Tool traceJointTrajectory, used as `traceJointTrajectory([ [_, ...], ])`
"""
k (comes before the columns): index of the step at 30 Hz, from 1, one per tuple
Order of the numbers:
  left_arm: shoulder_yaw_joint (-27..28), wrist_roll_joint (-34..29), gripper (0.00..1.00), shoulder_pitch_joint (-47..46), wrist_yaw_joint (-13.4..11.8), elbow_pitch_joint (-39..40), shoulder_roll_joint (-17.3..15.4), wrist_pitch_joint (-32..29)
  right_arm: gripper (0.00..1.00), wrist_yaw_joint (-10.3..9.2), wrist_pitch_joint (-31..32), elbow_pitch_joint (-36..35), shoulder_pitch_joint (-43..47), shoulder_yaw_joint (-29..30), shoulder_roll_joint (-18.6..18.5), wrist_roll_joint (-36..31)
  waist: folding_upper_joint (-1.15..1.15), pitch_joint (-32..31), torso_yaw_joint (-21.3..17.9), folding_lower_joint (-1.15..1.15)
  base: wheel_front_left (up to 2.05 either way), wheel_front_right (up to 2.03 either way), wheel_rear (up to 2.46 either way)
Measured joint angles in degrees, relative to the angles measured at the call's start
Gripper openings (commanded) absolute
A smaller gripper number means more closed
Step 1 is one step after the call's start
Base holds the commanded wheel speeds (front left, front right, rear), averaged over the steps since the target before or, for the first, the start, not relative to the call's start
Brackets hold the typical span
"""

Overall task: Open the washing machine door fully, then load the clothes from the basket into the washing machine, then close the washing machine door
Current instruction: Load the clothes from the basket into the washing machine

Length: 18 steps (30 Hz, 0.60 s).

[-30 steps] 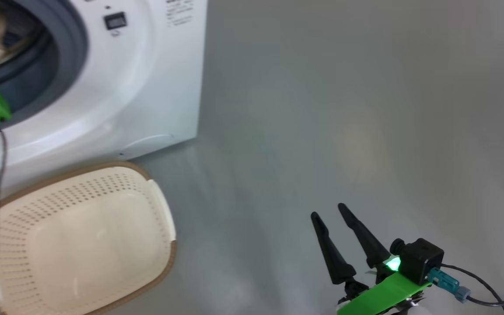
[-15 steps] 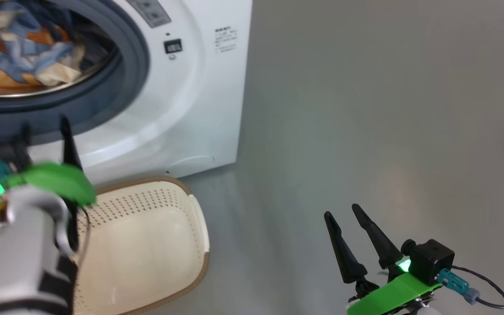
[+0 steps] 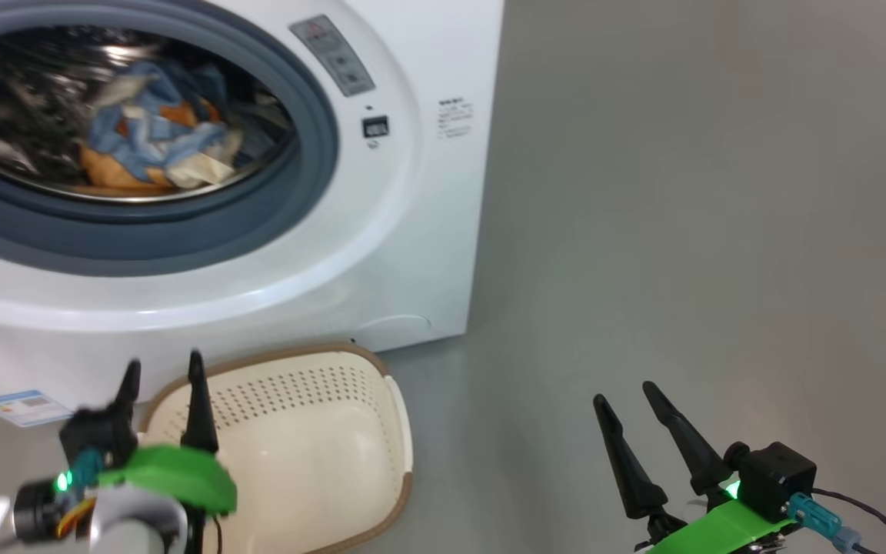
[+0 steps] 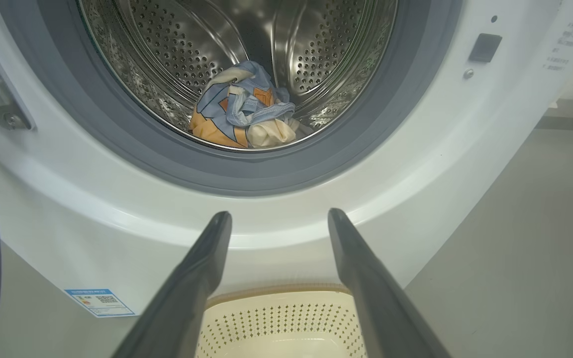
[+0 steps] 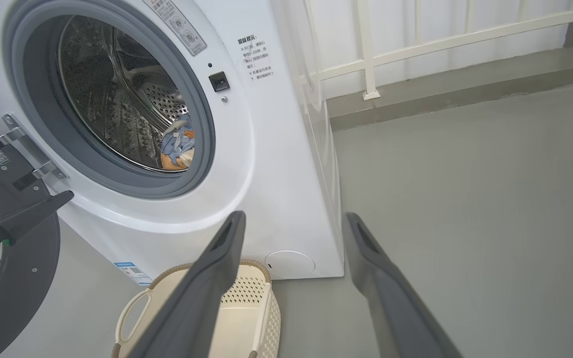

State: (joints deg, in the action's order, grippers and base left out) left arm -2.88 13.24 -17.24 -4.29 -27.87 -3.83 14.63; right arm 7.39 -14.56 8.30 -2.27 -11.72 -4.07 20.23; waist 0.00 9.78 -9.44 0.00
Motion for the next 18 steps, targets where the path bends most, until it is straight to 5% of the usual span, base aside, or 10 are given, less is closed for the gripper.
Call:
traceJointTrajectory([
  [18, 1.2, -1.0, 1.00, 18.9, 0.9, 14.8, 1.2, 0.0, 1.00, 0.00, 0.0, -0.2, 4.3, 2.1, -1.5, 0.0, 0.00, -7.1, 7.8, 0.00, 0.00, 0.00, 0.00],
])
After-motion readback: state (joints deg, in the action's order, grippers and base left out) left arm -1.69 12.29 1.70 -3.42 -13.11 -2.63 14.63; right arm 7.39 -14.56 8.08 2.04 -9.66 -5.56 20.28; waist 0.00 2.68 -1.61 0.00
